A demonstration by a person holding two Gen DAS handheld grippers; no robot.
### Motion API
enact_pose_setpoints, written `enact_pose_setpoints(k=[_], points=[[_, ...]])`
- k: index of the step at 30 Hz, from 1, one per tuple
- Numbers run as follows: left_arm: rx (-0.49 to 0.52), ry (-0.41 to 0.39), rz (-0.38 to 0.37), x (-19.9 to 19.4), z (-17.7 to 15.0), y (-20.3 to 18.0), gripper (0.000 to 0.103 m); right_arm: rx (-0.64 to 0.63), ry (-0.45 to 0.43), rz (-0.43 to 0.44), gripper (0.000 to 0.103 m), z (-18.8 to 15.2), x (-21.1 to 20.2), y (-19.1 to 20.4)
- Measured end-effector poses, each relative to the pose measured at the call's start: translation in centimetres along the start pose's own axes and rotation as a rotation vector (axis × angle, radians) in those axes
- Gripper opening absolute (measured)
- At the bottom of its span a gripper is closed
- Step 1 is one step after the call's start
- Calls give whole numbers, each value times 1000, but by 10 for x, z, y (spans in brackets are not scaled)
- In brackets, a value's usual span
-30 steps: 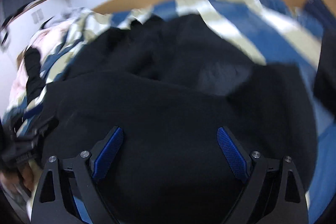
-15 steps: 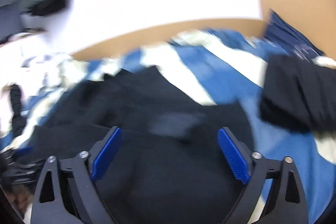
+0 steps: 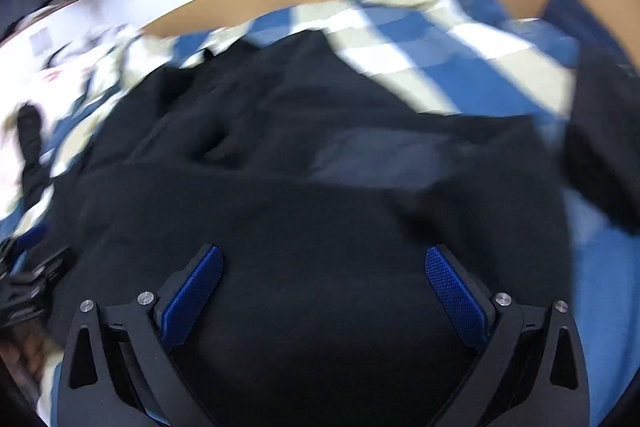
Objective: Fold clothes
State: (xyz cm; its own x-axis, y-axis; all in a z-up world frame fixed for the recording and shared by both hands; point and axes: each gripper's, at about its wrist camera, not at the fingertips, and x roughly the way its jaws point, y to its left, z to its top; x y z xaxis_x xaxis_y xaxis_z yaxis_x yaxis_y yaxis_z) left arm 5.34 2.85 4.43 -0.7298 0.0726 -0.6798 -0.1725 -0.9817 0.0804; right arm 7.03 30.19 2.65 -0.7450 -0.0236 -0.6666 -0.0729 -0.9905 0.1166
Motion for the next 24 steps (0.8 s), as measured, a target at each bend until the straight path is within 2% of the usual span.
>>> enact_pose_setpoints(k=[2,5,6,8,12,13,16,18,20,24], points=[[-2,2,-1,1,0,1,101,-19,-59,45,103,-2,-14,2],[-4,4,-2,1,0,2,102,-146,-119,126,103,-9,-31,23],[-4,3,-1,1,0,2,102,-196,-111,134,103,-8,-29,31],[-4,4,1,1,0,2,102,-279,-27,94,103,-9,-11,45],[-13,9,-2,1,-1,3,103,-203,58,38,103,-5,7,30],[-17,12,-7,2,-1,4,103,-161,47,-8,103,-3,6,21],[-35,4,-16,0,-2,8,103,-89,-86,-82,103,-2,-21,3],[-48,-15,-12,-4,-2,10,103,-108,-143,-58,103,-6,-34,5],[-52,-37,-5,-8,-3,11,103,-179,-106,-7,103,-11,-35,17],[-46,-57,-6,-11,-2,10,103,-281,85,31,103,-19,-6,37]])
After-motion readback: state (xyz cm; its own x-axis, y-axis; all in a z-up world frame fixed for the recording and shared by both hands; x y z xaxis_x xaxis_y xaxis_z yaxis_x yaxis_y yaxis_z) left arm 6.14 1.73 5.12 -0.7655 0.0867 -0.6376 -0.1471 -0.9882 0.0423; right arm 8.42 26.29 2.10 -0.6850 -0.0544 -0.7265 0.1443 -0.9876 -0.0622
